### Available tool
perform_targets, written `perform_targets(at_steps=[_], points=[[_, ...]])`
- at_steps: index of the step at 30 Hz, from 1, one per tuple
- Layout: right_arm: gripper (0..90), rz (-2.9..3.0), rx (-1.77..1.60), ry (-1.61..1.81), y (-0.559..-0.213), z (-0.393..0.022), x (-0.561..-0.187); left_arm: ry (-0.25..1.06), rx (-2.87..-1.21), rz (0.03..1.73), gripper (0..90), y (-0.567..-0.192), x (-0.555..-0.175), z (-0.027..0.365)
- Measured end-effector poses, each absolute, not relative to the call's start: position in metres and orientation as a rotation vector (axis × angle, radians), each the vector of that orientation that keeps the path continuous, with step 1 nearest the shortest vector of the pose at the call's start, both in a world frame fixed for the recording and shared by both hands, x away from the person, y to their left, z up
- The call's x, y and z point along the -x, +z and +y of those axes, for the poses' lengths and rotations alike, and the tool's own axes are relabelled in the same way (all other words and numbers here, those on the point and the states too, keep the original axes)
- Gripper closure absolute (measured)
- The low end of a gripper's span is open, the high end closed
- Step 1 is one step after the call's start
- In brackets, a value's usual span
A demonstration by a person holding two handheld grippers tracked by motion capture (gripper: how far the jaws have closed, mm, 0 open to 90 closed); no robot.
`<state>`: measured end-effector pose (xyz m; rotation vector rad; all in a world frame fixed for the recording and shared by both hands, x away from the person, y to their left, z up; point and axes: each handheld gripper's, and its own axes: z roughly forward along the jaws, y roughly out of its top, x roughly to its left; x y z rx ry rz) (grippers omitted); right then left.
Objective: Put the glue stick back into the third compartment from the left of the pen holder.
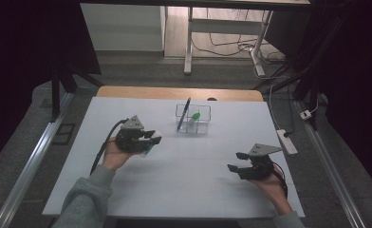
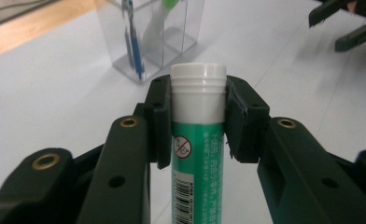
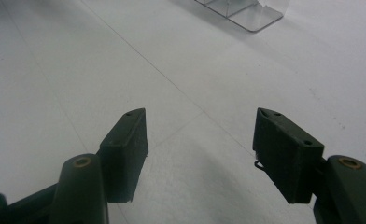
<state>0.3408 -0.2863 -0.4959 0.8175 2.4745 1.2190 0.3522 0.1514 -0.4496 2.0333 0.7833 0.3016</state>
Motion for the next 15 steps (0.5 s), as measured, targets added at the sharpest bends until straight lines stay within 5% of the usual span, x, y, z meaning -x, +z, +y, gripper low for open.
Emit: perform_targets(at_steps=[15], points=[[35.0, 2.47, -0.821, 1.231, -0.497, -0.287, -0.342, 0.313, -1.95, 0.762, 64.3, -0.436, -0.369, 0.131]])
